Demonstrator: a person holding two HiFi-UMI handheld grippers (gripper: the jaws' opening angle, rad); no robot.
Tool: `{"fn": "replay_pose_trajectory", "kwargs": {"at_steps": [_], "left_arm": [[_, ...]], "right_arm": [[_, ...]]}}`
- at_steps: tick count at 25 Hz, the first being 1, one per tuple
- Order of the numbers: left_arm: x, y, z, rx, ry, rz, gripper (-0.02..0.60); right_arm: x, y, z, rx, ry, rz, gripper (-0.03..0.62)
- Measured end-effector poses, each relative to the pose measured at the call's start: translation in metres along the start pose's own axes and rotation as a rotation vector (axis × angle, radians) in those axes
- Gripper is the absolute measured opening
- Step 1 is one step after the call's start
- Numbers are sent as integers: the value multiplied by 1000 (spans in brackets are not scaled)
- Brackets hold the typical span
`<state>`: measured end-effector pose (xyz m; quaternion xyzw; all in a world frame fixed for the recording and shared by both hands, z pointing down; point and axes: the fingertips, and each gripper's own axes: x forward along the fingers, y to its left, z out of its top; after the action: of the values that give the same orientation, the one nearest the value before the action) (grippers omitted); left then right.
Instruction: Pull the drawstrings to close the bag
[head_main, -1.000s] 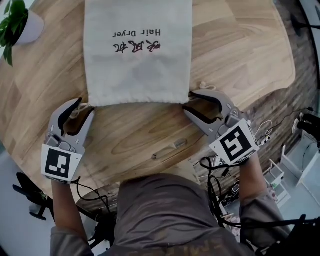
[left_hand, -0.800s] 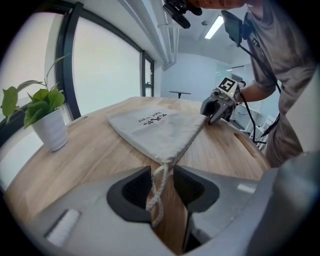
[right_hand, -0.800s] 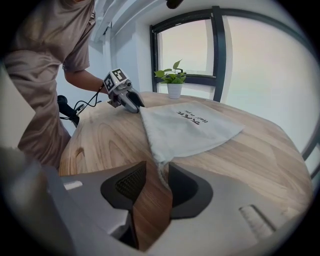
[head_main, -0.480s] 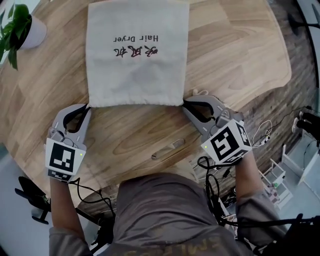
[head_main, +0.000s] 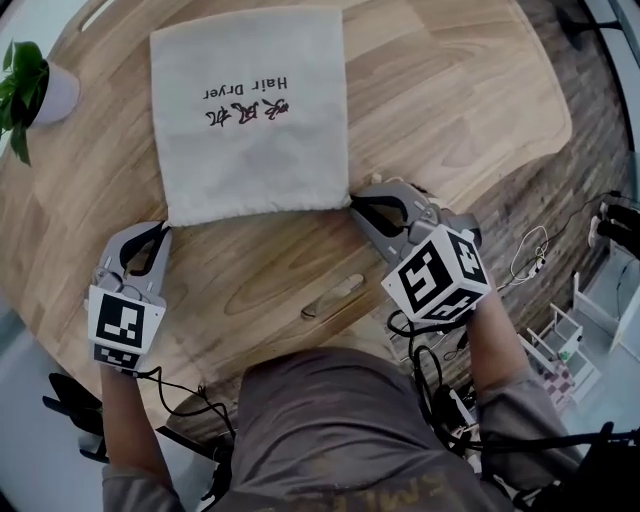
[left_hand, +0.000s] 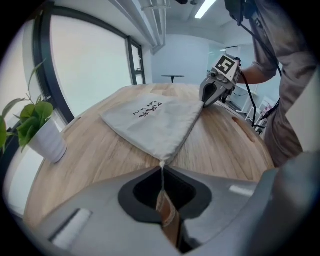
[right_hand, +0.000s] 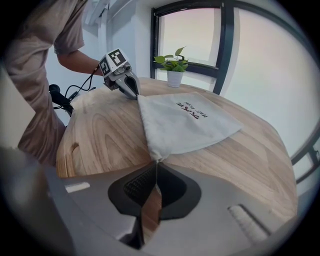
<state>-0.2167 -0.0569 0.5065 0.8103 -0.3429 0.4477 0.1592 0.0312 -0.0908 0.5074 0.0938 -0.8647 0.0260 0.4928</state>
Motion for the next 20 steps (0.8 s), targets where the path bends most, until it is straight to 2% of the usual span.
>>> {"fn": "replay_pose_trajectory", "kwargs": {"at_steps": [6,11,17,20], "left_arm": [[-7,13,-12,-65,27,60,11],[-15,25,-22,-181,26,115,9],[-29,40,-35,-240,23,95,9],[-25,37,-39,-235,19,98,9]], "right_arm": [[-9,-12,-20,42,45,-32,35],[-16,-16,-31,48,67,-39,34],[-24,-20,-35,59,86,-33,34],[-25,-18,-46,72,85,-29,34]]}}
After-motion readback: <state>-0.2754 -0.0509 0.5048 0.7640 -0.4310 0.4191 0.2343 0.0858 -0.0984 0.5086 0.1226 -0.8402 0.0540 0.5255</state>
